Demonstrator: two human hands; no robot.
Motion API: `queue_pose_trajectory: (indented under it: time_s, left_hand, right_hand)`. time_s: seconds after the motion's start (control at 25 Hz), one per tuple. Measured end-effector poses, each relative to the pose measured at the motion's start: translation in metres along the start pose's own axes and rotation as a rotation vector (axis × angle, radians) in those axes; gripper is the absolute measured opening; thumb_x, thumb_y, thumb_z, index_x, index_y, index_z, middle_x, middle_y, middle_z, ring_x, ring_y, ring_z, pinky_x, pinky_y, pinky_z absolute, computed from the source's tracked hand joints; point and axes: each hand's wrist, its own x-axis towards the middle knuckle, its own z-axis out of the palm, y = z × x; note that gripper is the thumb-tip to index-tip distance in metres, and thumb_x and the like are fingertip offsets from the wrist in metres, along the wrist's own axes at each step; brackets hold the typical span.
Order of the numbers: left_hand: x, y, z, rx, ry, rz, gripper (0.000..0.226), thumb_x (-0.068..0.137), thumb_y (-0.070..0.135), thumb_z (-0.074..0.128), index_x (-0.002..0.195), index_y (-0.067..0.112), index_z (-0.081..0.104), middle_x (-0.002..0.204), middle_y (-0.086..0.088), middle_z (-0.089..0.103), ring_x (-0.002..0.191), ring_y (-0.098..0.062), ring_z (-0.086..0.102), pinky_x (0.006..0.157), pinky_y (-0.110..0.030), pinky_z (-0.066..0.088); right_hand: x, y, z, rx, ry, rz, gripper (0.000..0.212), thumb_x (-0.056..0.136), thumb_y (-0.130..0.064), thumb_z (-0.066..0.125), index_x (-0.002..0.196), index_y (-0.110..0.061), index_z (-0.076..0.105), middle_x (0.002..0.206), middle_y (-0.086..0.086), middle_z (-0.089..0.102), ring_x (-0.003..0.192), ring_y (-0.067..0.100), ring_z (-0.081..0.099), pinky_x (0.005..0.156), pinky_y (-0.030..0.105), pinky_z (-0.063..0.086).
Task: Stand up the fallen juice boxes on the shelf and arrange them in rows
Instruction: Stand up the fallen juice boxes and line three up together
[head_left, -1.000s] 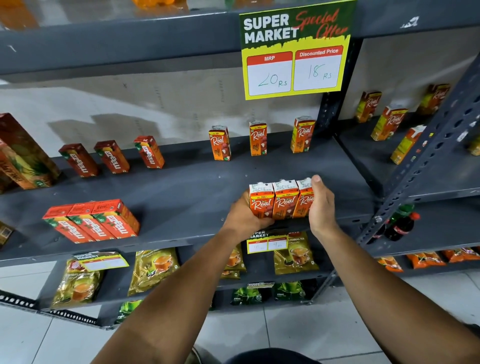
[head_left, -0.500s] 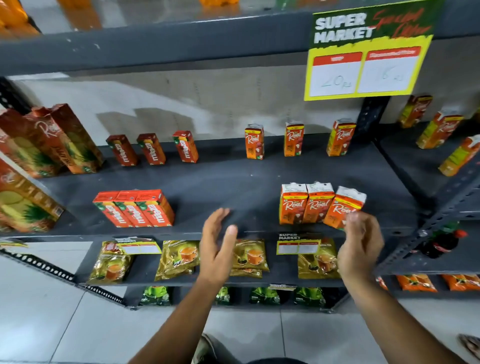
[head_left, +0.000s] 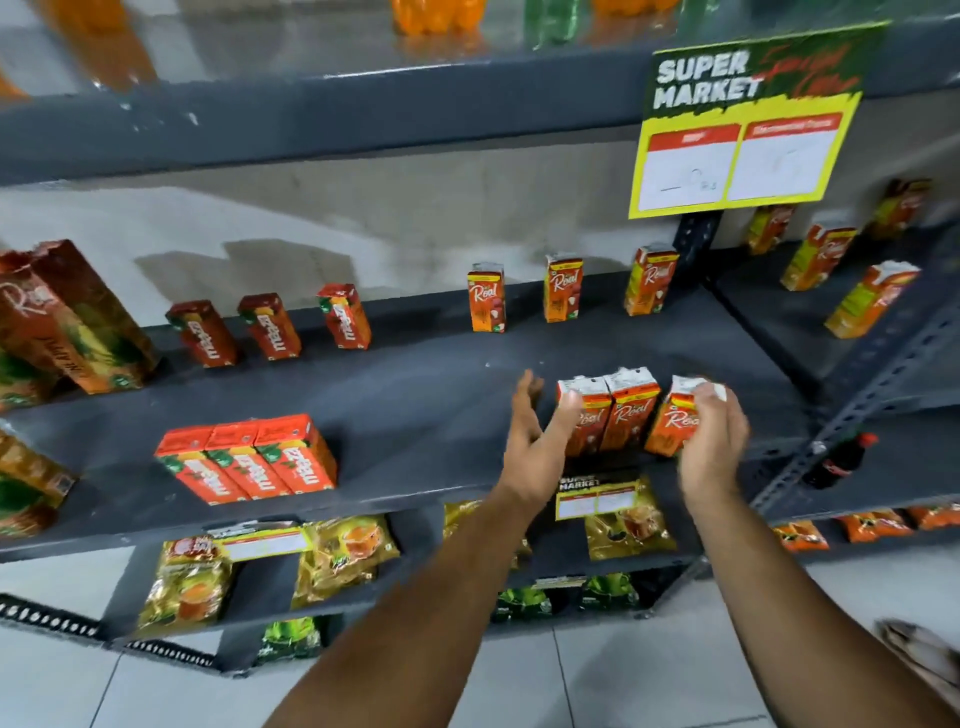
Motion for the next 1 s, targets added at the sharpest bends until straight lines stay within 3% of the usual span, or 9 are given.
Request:
queue_pose_trajectory:
  time_s: [0.12,0.32,0.52,0.64,0.76,0.88,1.0]
  left_hand:
    - [0.008,-0.005,0.022,-0.163,0.082,-0.061,0.05,0.079,0.068,0.051,0.12,0.04,0.048,0.132,0.0,0.052,0.113,-0.012,0.056,0.086,-0.023,0.05]
    - [0.018,-0.007,0.041,-0.211,0.17,-0.083,0.023,0.087,0.057,0.056,0.101,0.039,0.053,0.109,0.008,0.061,0.092,-0.007,0.065,0.065,-0.015,0.053]
    - [0.021,-0.007,0.047,-0.209,0.219,-0.103,0.052,0.086,0.06,0.053,0.129,0.031,0.045,0.116,0.005,0.057,0.101,-0.014,0.061,0.073,-0.024,0.054]
    - [0.022,-0.007,0.048,-0.173,0.233,-0.123,0.048,0.085,0.062,0.053,0.123,0.034,0.046,0.114,0.006,0.057,0.101,-0.015,0.061,0.077,-0.027,0.054]
    - [0.017,-0.008,0.051,-0.159,0.219,-0.119,0.032,0.086,0.061,0.052,0.109,0.039,0.051,0.111,0.006,0.06,0.098,-0.012,0.063,0.068,-0.02,0.053]
    - [0.015,-0.012,0.054,-0.155,0.213,-0.115,0.038,0.087,0.061,0.05,0.115,0.036,0.051,0.113,0.003,0.062,0.1,-0.014,0.063,0.069,-0.019,0.053]
    - [0.015,-0.013,0.052,-0.159,0.209,-0.081,0.027,0.088,0.059,0.05,0.107,0.039,0.053,0.11,0.007,0.063,0.097,-0.011,0.065,0.065,-0.015,0.053]
  right_hand:
    - [0.006,0.002,0.006,-0.042,0.009,0.038,0.02,0.082,-0.03,0.053,0.065,-0.026,0.062,0.059,-0.016,0.061,0.06,0.001,0.056,0.054,0.019,0.044]
    - [0.027,0.007,0.0,-0.009,-0.206,0.08,0.021,0.078,-0.033,0.052,0.067,-0.026,0.068,0.064,-0.009,0.064,0.066,0.011,0.061,0.058,0.024,0.048]
    - [0.033,0.012,-0.007,0.005,-0.359,0.104,0.025,0.086,-0.035,0.048,0.079,-0.027,0.071,0.075,-0.004,0.071,0.076,0.014,0.069,0.062,0.026,0.054]
    - [0.03,0.013,-0.01,-0.019,-0.372,0.094,0.025,0.087,-0.036,0.047,0.081,-0.027,0.069,0.078,-0.003,0.07,0.08,0.018,0.067,0.066,0.029,0.053]
    - [0.026,0.008,-0.012,-0.005,-0.349,0.054,0.025,0.086,-0.035,0.046,0.075,-0.029,0.067,0.072,-0.007,0.068,0.073,0.011,0.066,0.061,0.024,0.051]
    - [0.025,0.006,-0.013,0.006,-0.36,0.06,0.025,0.086,-0.035,0.046,0.075,-0.03,0.067,0.072,-0.007,0.069,0.073,0.011,0.067,0.061,0.023,0.052]
    - [0.025,0.006,-0.014,0.011,-0.335,0.068,0.023,0.087,-0.036,0.047,0.076,-0.029,0.066,0.072,-0.006,0.069,0.073,0.012,0.068,0.061,0.023,0.053]
